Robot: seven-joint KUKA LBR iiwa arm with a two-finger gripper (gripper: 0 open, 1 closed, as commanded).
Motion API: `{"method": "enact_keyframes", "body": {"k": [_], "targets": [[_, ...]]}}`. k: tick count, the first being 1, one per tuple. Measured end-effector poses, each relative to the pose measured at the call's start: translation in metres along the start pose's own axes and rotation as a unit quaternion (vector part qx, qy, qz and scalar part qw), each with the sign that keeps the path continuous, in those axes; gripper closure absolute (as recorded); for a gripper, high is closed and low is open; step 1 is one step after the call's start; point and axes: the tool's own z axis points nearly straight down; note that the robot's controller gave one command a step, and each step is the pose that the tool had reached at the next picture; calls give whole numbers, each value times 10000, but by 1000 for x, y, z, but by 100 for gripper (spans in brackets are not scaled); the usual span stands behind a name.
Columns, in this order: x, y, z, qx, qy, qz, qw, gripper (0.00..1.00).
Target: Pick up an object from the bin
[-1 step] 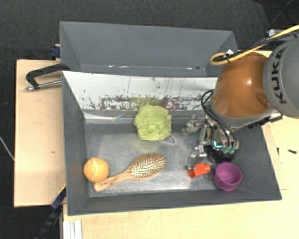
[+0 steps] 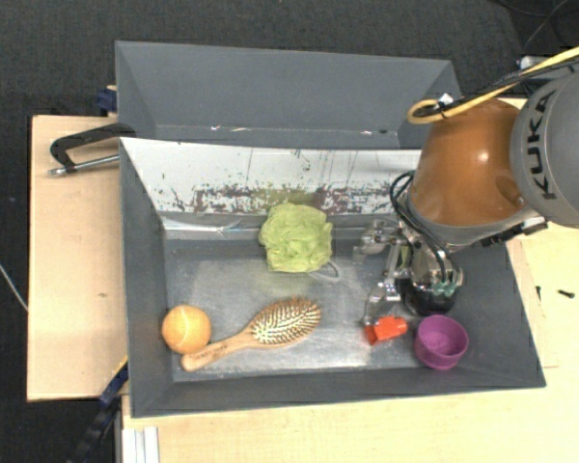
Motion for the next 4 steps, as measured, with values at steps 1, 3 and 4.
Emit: {"method": "enact_keyframes", "body": {"k": [1, 3, 4], "targets": [[18, -52, 59, 2, -16, -430, 9991, 0], [28, -70, 46, 1, 0, -439, 9990, 0], [32, -72, 85, -4, 8, -428, 9991, 0]]}}
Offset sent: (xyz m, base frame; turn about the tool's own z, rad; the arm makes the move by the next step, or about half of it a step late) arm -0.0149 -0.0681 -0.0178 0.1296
